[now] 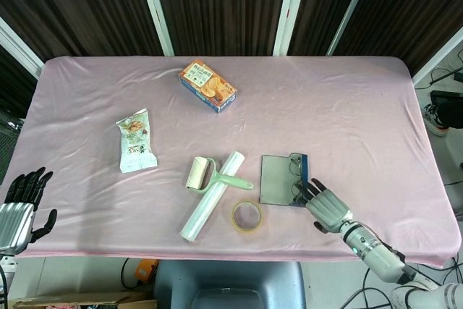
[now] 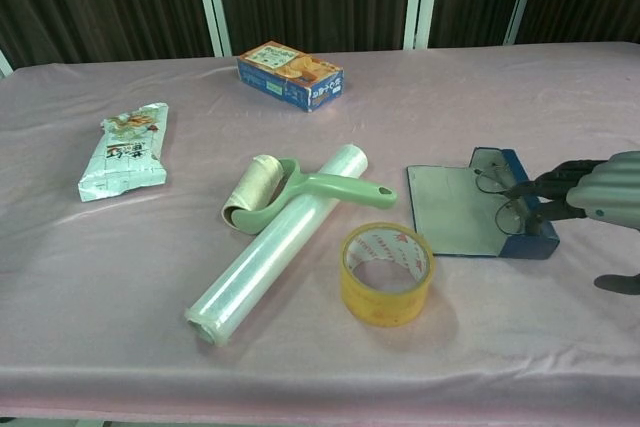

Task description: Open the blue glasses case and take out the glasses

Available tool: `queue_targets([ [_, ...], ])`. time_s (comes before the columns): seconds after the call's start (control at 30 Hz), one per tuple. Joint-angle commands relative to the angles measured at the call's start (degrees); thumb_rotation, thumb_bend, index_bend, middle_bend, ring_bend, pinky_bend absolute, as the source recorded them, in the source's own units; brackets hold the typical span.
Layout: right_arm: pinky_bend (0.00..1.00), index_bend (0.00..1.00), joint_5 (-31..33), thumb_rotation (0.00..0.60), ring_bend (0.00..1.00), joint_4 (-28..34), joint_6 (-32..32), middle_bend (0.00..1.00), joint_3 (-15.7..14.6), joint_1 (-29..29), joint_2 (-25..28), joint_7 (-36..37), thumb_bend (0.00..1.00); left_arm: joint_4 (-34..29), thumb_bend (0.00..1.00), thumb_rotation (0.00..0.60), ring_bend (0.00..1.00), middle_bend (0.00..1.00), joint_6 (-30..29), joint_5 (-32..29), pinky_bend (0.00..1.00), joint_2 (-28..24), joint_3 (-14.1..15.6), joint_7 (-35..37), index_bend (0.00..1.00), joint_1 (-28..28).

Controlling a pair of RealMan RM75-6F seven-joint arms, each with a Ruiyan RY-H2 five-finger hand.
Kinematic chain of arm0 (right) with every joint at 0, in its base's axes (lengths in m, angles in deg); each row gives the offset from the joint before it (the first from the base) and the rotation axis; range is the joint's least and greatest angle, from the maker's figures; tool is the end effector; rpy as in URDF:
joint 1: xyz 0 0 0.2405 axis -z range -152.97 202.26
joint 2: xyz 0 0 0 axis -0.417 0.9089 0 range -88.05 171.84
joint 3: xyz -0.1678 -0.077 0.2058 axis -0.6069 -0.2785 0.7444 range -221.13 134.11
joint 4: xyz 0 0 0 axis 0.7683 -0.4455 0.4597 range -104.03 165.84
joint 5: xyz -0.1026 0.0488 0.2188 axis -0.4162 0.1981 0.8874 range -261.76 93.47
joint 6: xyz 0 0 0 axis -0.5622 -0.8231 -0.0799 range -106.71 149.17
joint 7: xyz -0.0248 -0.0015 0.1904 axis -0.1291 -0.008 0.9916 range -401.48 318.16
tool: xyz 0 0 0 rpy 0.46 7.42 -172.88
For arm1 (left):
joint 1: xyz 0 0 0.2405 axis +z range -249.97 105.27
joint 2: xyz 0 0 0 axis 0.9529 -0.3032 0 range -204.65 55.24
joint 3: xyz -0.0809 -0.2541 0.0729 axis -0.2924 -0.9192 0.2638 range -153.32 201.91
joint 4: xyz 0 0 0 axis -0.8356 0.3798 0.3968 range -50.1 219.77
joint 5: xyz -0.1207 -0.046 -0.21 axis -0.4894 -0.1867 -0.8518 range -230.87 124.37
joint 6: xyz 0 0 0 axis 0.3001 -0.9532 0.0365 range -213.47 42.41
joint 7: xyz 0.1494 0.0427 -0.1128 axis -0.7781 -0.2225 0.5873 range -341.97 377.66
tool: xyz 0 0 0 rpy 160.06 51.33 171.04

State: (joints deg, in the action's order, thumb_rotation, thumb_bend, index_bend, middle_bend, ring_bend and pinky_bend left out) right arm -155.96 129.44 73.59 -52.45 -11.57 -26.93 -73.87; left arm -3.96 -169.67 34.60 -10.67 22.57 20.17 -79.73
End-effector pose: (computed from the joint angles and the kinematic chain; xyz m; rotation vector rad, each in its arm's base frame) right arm -0.2641 -0.2997 -0.0210 2.1936 -0.6894 0.3819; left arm -0.3452 0.2453 0.1333 -1.4584 -0.8703 -0.9152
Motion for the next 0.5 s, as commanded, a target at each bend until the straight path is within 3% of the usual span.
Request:
queue_targets([
  [0.03, 0.01, 0.39, -1.5, 0.6, 0.0, 0.2, 1.4, 0.0, -2.7, 2.3, 2.8, 0.1, 0.46, -0.1, 0.42, 0.6, 0.02, 0.0, -0.3, 0.5, 0.03, 0.1, 0.2, -0.3, 0.0, 0.1],
  [0.2, 0.01, 0.39, -2.2, 0.6, 0.0, -1.9, 2.6, 0.0, -3.7, 4.8, 4.2, 1.3, 0.46, -0.2, 0.42, 0.6, 0.02, 0.0, -0.4, 0.9, 0.03, 0.3, 0.5, -1.0, 0.0, 0.2],
  [0.5, 0.01, 0.4, 1.7, 0.6, 0.0, -8.2, 1.6, 0.0, -0.6, 5.8, 3.0, 3.0, 0.47, -0.2, 0.42, 0.6, 0.03, 0.0, -0.4, 0.8, 0.03, 0.4, 0.5, -1.5, 0.0, 0.2],
])
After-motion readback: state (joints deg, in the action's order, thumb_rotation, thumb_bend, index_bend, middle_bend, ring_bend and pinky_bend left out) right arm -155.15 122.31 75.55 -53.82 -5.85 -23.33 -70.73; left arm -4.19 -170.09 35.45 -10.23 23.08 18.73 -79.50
